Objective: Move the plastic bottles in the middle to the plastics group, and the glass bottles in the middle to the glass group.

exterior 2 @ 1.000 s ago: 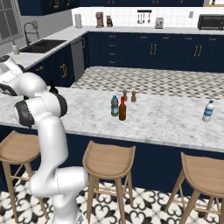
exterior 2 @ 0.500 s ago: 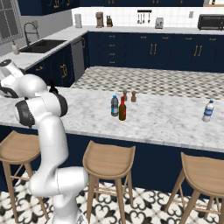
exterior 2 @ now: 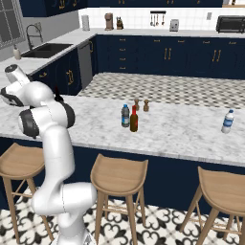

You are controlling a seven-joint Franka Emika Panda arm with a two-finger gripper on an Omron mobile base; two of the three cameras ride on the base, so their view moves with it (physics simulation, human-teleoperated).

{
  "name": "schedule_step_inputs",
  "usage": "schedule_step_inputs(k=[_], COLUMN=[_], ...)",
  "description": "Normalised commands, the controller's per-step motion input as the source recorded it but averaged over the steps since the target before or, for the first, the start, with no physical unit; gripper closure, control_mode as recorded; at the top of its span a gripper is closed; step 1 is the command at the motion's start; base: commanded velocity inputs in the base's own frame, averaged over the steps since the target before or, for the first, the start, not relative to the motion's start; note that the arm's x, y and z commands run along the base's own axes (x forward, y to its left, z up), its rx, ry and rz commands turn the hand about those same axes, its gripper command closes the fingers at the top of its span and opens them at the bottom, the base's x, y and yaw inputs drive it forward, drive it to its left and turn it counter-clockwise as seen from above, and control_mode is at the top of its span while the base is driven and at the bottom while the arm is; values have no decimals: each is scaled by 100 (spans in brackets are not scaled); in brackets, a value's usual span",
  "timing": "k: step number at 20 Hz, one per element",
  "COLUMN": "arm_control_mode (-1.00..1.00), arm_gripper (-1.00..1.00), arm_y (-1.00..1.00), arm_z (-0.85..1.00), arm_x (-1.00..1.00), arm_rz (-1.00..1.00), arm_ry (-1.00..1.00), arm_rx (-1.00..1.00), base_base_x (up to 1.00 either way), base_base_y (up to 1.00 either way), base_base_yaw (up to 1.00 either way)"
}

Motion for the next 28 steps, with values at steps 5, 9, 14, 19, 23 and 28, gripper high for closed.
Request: schedule_step_inputs(k=[5, 9, 14, 19, 23, 28], arm_control_mode=[-100, -100, -100, -100, -100, -100], arm_gripper=[100, 100, 100, -100, -100, -100], arm_y=[0, 0, 0, 0, 0, 0], arm_z=[0, 1, -2, -6, 0, 0], arm_x=[15, 0, 0, 0, 0, 0], arm_rz=[0, 0, 0, 0, 0, 0], arm_ry=[-4, -9, -5, 0, 0, 0], arm_rx=[0, 0, 0, 0, 0, 0], base_base_x=[0, 0, 0, 0, 0, 0], base_base_y=[0, 0, 0, 0, 0, 0], base_base_yaw=[0, 0, 0, 0, 0, 0])
